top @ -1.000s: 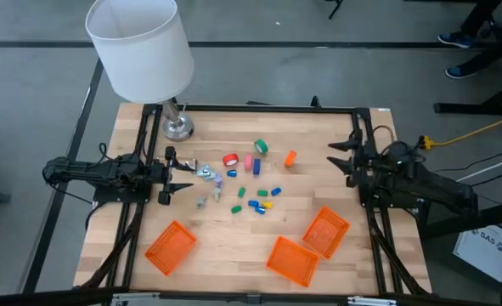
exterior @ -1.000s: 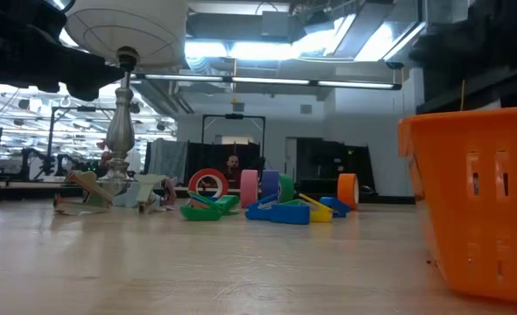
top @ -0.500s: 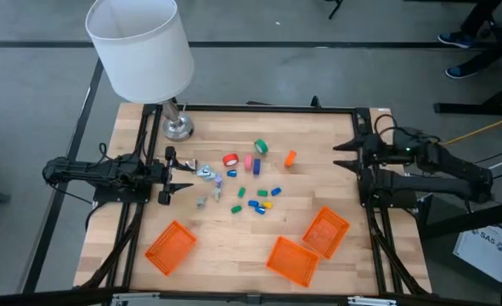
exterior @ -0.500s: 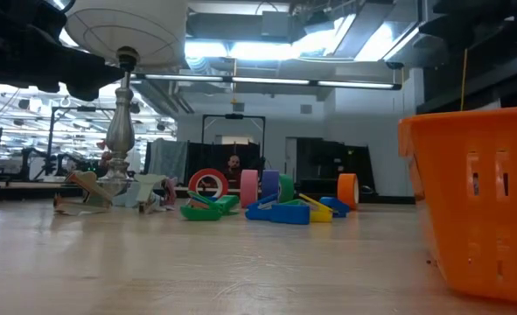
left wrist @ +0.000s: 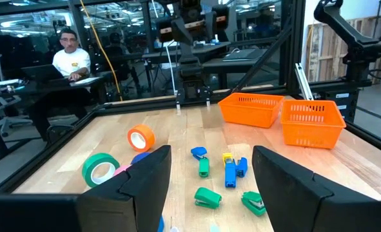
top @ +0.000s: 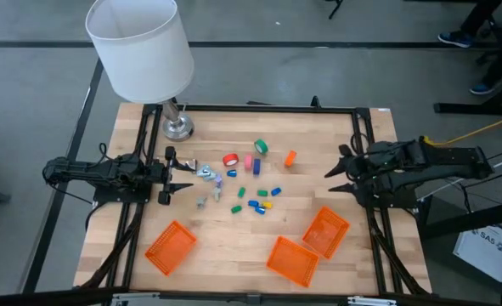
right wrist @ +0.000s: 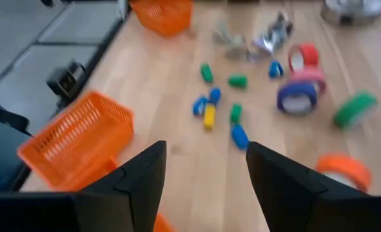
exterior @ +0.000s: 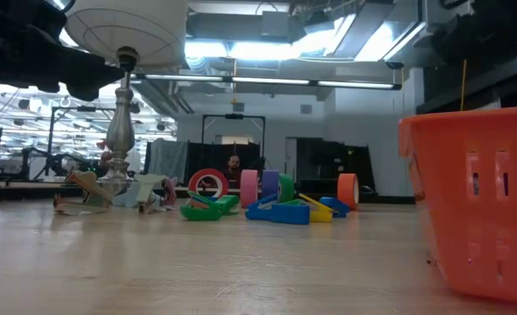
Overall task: Pick and place Stapler, Stapler remover, tape
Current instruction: Put the orange tape into the right orange bin
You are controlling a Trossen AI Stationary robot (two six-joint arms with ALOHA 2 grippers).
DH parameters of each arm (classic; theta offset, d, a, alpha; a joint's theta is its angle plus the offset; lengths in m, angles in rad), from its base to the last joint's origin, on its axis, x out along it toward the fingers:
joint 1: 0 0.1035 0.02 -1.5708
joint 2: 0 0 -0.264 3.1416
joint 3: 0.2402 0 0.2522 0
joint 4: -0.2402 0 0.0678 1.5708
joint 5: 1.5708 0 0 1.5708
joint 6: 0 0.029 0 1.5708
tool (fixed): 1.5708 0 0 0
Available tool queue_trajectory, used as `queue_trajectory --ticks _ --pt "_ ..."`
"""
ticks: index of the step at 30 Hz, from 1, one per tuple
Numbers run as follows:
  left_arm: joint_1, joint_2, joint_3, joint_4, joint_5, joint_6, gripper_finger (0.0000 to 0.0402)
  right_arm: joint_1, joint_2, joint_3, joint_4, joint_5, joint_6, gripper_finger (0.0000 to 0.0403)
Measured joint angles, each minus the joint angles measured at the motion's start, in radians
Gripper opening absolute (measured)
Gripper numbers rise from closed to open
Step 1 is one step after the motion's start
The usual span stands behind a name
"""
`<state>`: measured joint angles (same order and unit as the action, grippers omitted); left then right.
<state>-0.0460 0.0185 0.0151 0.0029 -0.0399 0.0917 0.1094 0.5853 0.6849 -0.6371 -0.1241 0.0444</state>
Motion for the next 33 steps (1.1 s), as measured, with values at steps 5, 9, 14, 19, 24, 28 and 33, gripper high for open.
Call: queue_trajectory --ticks 5,9,14,19,24,28,33 --pt "0.0 0.0 0.0 0.0 0.0 0.0 0.0217 0.016 0.128 0.0 0.223 0.0 0.0 0.022" --pt "0.0 0.0 0.0 0.0 0.0 0.0 0.0215 0.012 0.274 0.0 0.409 0.0 0.0 0.022" --pt "0.0 0.0 0.0 0.0 0.0 0.0 0.0217 -0.013 0.467 0.034 0.567 0.0 0.0 0.022" --pt "0.0 0.0 0.0 0.0 0.0 0.0 0.0215 -0.04 0.634 0.173 0.532 0.0 0.0 0.022" --pt "0.0 0.0 0.0 0.0 0.0 0.0 0.0217 -0.07 0.788 0.337 0.479 0.0 0.0 0.022" --pt "0.0 0.0 0.0 0.0 0.0 0.0 0.0215 -0.115 0.861 0.453 0.305 0.0 -0.157 0.022" --pt "0.0 0.0 0.0 0.0 0.0 0.0 0.0216 -0.165 0.923 0.552 0.081 0.001 -0.506 0.022"
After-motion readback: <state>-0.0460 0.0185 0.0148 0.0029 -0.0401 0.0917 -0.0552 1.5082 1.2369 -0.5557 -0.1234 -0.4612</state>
